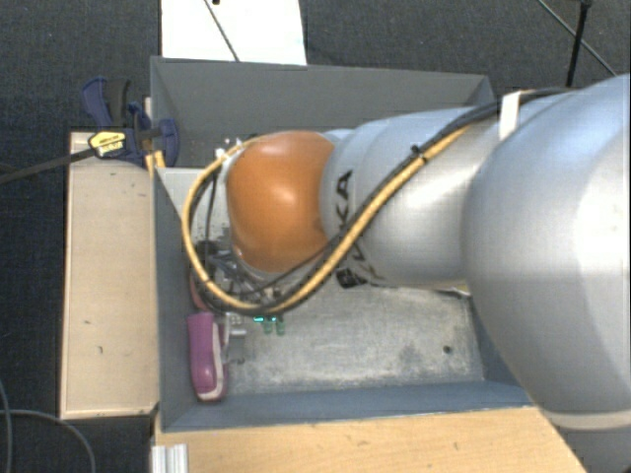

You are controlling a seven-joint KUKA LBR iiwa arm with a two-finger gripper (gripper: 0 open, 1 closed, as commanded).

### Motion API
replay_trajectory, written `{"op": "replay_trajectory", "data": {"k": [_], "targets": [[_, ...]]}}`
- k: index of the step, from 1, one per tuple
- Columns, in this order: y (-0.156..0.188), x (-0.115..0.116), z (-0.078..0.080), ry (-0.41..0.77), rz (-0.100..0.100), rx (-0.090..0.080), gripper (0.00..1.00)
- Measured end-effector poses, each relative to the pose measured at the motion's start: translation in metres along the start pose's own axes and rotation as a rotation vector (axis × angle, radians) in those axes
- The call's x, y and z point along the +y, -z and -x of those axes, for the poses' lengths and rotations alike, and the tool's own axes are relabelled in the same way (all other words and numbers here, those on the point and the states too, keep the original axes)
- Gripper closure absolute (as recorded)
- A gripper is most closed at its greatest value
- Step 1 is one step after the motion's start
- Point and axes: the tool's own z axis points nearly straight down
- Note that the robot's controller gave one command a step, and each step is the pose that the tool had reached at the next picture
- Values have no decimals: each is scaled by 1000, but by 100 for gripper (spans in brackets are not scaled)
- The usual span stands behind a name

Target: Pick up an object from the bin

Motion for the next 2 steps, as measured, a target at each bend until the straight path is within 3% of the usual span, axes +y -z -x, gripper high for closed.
{"op": "replay_trajectory", "data": {"k": [1, 2], "targets": [[-81, -27, 57, -292, 1, -9, 0], [-82, -20, 77, -552, -29, -4, 0]]}}
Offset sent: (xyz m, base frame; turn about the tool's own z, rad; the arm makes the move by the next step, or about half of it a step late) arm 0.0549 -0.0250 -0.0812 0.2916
